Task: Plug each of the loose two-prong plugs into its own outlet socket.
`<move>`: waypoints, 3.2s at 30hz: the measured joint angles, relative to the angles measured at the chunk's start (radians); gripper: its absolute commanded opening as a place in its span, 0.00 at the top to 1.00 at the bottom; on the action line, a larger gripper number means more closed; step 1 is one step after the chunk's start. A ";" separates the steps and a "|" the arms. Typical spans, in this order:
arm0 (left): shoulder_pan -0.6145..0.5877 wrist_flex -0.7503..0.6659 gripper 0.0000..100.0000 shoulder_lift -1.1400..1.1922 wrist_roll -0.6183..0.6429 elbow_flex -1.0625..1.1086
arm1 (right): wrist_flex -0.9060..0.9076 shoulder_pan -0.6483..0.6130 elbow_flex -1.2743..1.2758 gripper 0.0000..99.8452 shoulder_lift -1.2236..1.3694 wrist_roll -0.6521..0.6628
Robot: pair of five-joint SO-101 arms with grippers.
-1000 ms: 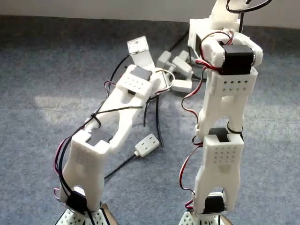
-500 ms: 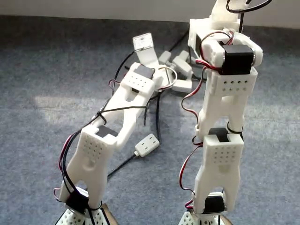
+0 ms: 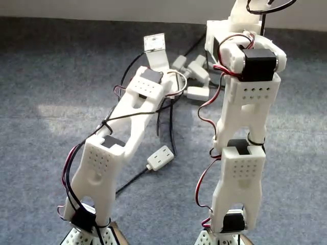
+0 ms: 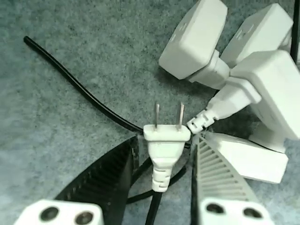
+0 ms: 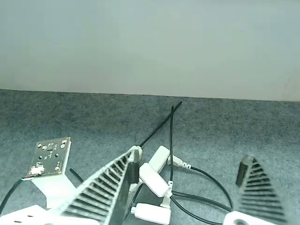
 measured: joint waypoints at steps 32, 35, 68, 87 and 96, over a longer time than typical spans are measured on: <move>0.072 0.196 1.00 -0.189 -0.006 -0.040 | -0.091 0.114 -0.006 0.67 0.026 0.000; 0.066 0.299 1.00 -0.290 -0.006 -0.040 | -0.097 0.138 -0.006 0.67 0.026 0.000; -0.028 -1.137 1.00 -1.761 -0.187 1.903 | -0.032 0.008 -0.006 0.81 0.017 -0.002; 0.028 -1.597 1.00 -1.361 -0.180 1.881 | 0.044 -0.399 0.322 0.94 -0.281 -0.066; 0.031 -1.614 1.00 -1.306 -0.178 1.726 | 0.006 -0.402 0.508 0.94 -0.296 -0.066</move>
